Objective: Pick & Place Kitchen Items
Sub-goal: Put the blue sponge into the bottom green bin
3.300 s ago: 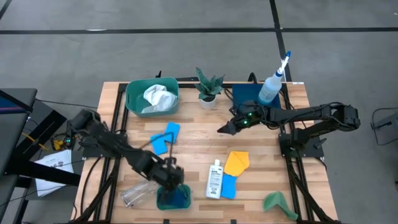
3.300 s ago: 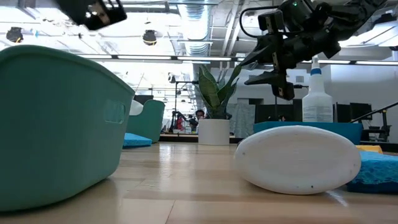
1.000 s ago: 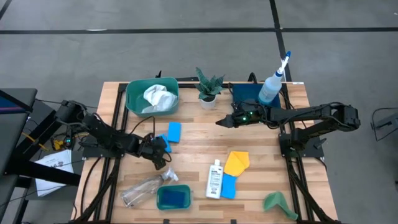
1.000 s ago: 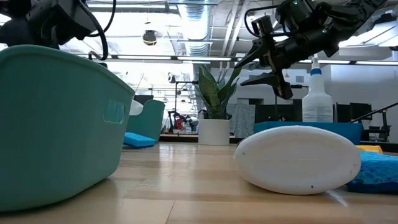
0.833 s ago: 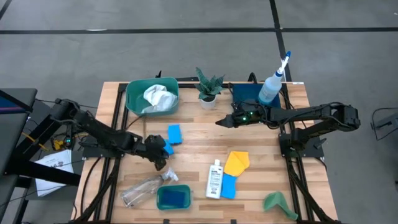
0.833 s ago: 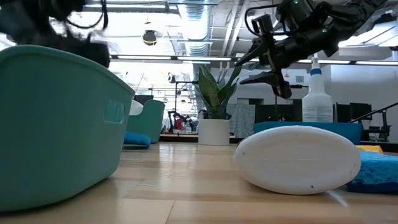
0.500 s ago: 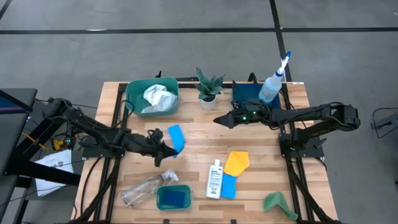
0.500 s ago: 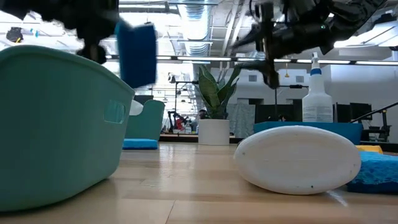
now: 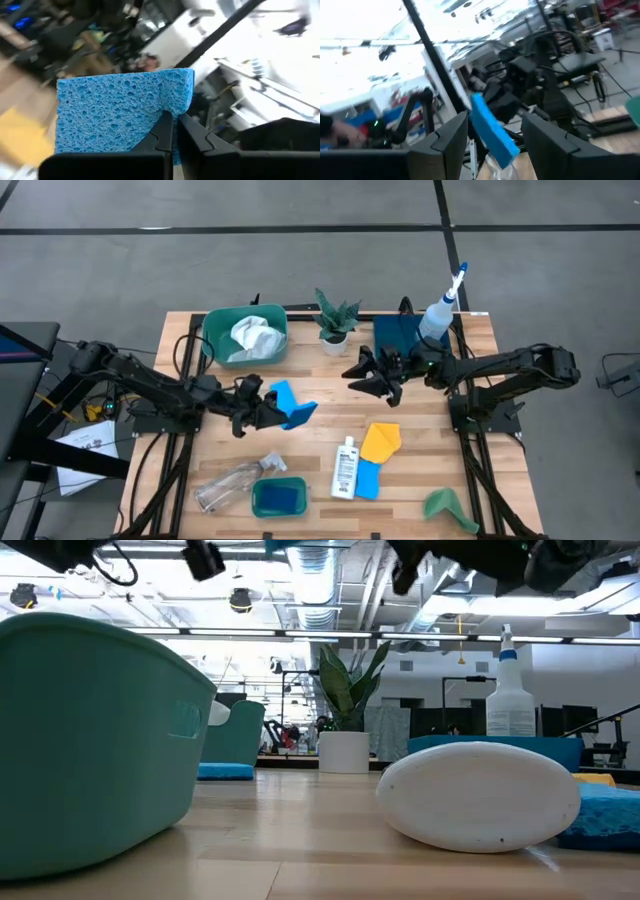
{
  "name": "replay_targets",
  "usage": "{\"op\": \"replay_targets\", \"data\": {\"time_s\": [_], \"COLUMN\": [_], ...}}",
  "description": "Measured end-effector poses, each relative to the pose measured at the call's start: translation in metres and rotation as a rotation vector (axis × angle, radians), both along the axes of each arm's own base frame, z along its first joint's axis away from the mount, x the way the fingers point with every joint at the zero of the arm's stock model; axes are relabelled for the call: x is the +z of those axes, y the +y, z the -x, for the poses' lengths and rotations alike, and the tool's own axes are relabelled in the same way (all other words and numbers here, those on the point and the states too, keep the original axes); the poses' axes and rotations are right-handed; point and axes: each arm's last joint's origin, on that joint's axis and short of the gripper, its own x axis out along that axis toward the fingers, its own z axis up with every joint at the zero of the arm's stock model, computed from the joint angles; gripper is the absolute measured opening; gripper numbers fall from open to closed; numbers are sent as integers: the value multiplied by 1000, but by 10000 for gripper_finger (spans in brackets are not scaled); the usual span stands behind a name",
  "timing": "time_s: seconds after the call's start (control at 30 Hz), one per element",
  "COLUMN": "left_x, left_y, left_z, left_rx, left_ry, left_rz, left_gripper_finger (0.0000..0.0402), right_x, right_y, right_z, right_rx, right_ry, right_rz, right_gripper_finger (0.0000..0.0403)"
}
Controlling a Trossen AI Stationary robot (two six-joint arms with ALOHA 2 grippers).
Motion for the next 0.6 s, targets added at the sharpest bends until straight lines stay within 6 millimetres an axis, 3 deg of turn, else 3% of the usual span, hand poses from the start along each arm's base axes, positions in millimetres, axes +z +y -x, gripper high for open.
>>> {"op": "replay_targets", "data": {"time_s": [0.3, 0.6], "left_x": [17, 35], "left_y": [8, 22], "left_z": [-30, -56], "left_rx": [-57, -89], "left_ry": [-83, -138], "left_rz": [-28, -79], "left_gripper_finger": [2, 2], "right_x": [23, 20], "right_y": [5, 5], "right_z": [-16, -46], "right_rx": [-13, 108], "right_ry": [51, 102], "right_rz": [206, 180], "right_gripper_finger": [179, 179]}}
